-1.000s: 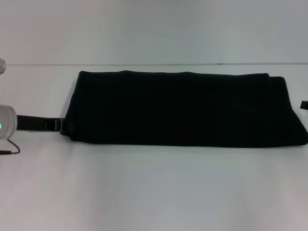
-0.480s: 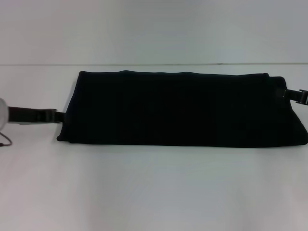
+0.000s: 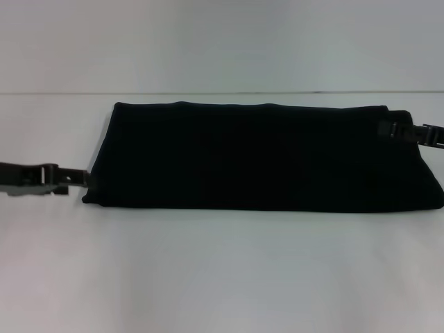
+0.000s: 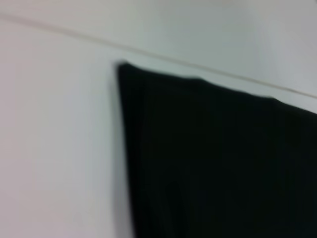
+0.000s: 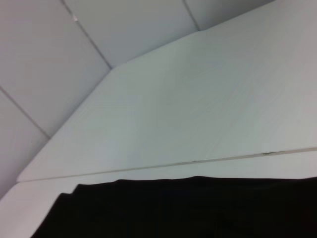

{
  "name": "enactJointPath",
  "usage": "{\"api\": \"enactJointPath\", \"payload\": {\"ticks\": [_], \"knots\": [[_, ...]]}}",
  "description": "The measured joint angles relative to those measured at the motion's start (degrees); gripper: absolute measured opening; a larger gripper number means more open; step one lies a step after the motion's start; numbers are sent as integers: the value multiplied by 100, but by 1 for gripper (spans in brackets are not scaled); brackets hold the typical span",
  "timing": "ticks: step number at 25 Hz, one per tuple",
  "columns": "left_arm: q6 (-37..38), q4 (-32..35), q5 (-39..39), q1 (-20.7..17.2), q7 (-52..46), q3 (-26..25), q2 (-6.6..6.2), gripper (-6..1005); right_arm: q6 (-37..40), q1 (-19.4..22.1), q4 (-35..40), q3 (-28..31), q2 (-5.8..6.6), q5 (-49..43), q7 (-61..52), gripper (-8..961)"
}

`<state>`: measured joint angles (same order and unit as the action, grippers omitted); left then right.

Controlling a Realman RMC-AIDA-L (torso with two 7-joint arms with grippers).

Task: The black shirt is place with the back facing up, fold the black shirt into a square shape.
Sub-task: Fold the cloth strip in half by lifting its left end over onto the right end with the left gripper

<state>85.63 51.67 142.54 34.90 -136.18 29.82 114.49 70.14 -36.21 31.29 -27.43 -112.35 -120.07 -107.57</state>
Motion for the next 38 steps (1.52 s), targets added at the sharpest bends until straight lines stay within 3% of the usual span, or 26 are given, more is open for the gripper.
{"api": "enactJointPath", "payload": {"ticks": [4,7,13,23,38], "knots": [[267,-485,9,149,-525,-1,-69,709,68,-28,0,60,11,7,-8,754],[205,-948,11,291,-965,2,-127,827,24,-69,0,77,12,11,-8,750],[-228,-1214,-15,362,-1713,-35,-152,936,-7,-196,0,95,11,80,1,745],[-684,-1608,-11,301,-2381,-394,-168,936,-82,-290,0,98,-6,110,13,745],[-1033,-1916,-54,273,-2571,-764,-140,937,-89,-312,0,88,8,168,17,745]]}}
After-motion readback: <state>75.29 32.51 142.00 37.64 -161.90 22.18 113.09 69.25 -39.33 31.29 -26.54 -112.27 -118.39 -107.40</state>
